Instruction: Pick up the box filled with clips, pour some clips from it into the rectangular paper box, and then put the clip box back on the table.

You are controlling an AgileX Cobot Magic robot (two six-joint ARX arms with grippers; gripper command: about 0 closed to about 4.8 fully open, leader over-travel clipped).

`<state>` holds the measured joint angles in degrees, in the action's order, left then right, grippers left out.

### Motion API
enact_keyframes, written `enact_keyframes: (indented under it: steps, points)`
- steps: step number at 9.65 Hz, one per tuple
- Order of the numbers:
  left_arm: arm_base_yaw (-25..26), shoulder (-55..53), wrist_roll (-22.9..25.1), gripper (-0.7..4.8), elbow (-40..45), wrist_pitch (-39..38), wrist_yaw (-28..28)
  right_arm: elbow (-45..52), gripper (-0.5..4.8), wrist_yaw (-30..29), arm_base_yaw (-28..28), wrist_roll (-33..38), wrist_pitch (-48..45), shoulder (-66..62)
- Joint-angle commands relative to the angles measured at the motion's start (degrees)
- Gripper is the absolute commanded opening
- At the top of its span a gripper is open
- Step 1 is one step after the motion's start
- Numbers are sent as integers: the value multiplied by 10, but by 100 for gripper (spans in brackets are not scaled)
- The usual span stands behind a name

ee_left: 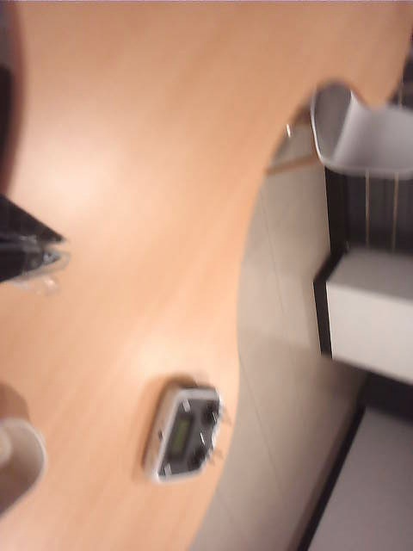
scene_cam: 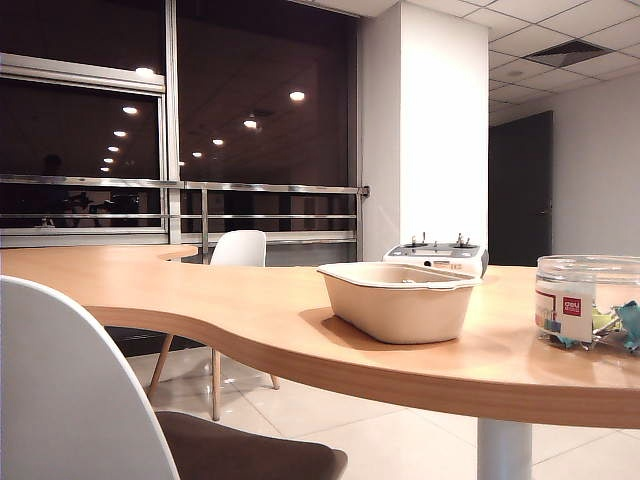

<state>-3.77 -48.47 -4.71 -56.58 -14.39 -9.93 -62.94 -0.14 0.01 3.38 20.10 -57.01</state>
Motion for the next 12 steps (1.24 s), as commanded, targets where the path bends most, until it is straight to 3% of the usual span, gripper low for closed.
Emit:
enact_keyframes:
  steps: [1, 5, 8, 9, 12]
  points:
    - [-162, -141, 13, -7, -103, -19, -30, -104, -2, -155, -8, -44, 206, -168]
    - [-235, -171, 23, -7, -104, -59, -29, -104, -2, -150, -8, -97, 297, -230]
    - [-252, -188, 32, -7, -104, -116, -28, -104, -2, -150, -8, -146, 312, -291]
    - [-252, -188, 32, -7, -104, -115, -28, -103, 199, -150, -6, -219, 327, -322]
    - [-252, -188, 32, -7, -104, -103, -28, -103, 212, -144, -6, -236, 314, -350]
